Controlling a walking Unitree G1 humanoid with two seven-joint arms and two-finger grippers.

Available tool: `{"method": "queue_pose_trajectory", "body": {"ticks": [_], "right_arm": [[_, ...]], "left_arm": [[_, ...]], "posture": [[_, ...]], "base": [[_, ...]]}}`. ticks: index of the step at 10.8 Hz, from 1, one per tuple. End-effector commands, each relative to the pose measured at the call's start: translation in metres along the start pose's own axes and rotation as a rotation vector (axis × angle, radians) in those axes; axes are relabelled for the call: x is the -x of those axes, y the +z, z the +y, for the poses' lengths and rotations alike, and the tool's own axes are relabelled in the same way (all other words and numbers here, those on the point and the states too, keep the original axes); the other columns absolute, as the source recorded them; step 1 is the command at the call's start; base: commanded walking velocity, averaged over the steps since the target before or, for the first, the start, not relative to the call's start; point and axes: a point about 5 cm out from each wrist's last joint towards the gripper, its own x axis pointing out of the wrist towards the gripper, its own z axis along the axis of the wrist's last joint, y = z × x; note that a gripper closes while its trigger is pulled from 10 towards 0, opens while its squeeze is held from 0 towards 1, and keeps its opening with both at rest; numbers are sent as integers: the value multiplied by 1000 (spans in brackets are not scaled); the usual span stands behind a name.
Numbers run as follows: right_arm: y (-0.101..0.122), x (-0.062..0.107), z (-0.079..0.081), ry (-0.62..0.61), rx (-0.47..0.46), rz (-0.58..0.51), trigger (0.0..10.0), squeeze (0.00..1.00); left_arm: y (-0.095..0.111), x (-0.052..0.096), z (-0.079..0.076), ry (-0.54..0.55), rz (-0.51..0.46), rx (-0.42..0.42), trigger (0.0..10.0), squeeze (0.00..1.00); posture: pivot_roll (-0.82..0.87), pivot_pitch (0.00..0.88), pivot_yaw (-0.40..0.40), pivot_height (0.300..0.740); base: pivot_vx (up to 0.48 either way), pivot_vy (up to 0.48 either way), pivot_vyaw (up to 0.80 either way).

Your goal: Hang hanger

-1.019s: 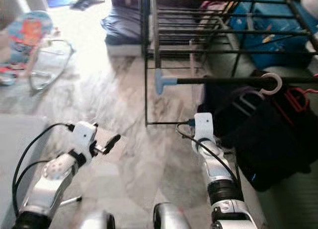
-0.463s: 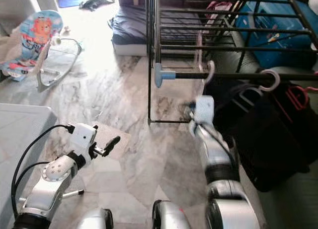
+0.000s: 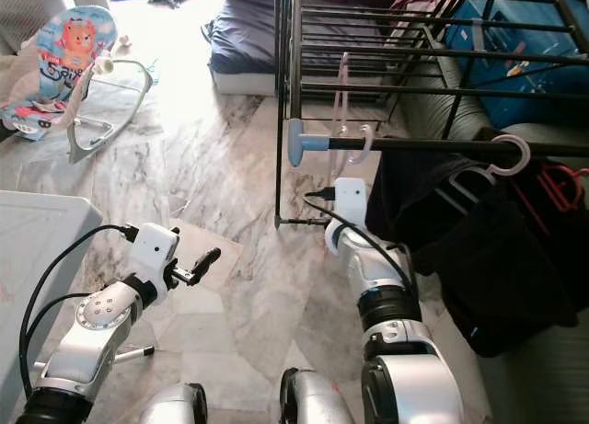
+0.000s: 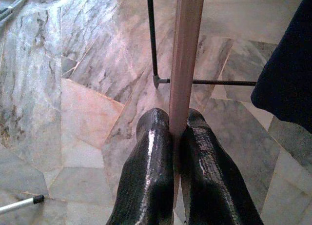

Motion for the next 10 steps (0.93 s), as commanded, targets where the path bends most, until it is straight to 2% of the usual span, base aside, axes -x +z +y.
{"method": "queue_pose_trajectory", "body": {"ticks": [1, 4, 5, 6, 7, 9, 10], "right_arm": [[-22, -2, 2, 6, 4, 94, 10000, 0], [-23, -1, -8, -41, 19, 85, 10000, 0], [-23, 0, -17, -79, 37, 74, 10000, 0], [-24, 0, -18, -72, 32, 75, 10000, 0], [-25, 1, -19, -67, 8, 69, 10000, 1000], [-25, 0, -20, -70, 19, 54, 10000, 1000], [-20, 2, -26, -99, 58, 9, 10000, 1000]], "left_arm": [[-4, 1, 0, 7, 22, -4, 10000, 0], [-3, 0, -1, 7, 21, -4, 10000, 0], [-4, -1, -2, 3, 24, -4, 10000, 0], [-4, -1, -3, 3, 24, -4, 10000, 0], [-4, -2, -4, 1, 26, -4, 10000, 0], [-4, -2, -4, 3, 28, -3, 10000, 0], [-5, -1, -2, 17, 28, 4, 10000, 0]], "posture": [[18, 117, -73, 740], [15, 115, -73, 740], [7, 111, -74, 740], [7, 111, -74, 740], [6, 109, -75, 740], [5, 108, -77, 740], [7, 108, -76, 740]], "base": [[0, 0, 0], [0, 0, 0], [0, 0, 0], [0, 0, 0], [0, 0, 0], [0, 0, 0], [0, 0, 0]]}}
